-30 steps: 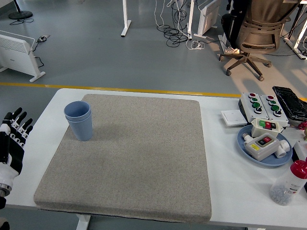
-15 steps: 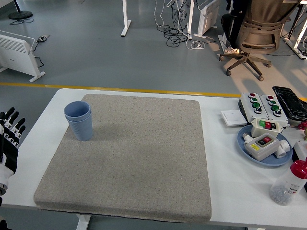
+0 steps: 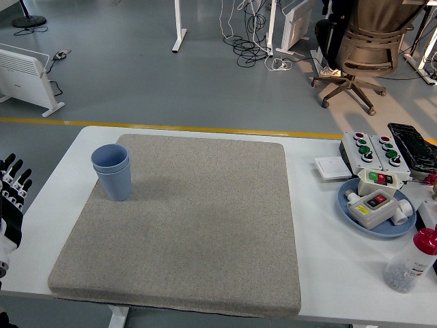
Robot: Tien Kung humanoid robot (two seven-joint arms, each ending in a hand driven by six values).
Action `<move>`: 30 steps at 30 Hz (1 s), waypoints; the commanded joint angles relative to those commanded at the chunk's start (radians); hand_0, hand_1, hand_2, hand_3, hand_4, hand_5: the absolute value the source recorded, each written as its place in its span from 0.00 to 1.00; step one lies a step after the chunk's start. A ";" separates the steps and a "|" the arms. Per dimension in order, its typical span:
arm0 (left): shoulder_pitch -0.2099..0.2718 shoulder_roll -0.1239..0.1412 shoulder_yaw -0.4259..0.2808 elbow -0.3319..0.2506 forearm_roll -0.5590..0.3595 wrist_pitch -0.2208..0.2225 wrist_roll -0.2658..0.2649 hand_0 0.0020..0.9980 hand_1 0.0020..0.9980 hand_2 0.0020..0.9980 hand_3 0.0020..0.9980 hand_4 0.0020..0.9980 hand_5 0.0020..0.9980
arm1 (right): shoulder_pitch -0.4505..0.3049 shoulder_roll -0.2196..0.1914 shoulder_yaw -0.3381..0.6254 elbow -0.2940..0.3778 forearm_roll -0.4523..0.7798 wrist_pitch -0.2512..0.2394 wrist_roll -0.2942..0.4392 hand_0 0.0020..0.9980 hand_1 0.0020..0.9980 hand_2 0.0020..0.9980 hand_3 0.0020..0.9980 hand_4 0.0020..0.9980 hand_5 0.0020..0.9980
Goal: Push cup pick cup insert cup
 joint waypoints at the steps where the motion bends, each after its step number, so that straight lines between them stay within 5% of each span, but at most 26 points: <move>1: 0.000 0.000 0.000 0.001 0.000 0.000 0.000 0.99 0.96 1.00 0.98 0.60 1.00 | 0.000 0.000 0.000 0.000 0.001 0.000 0.000 0.67 0.60 0.62 0.56 0.10 0.45; 30: 0.005 -0.009 -0.014 0.026 -0.005 -0.039 -0.002 0.98 0.96 1.00 1.00 0.61 1.00 | -0.016 0.007 0.007 0.003 -0.026 0.004 -0.002 0.67 0.60 0.62 0.56 0.10 0.45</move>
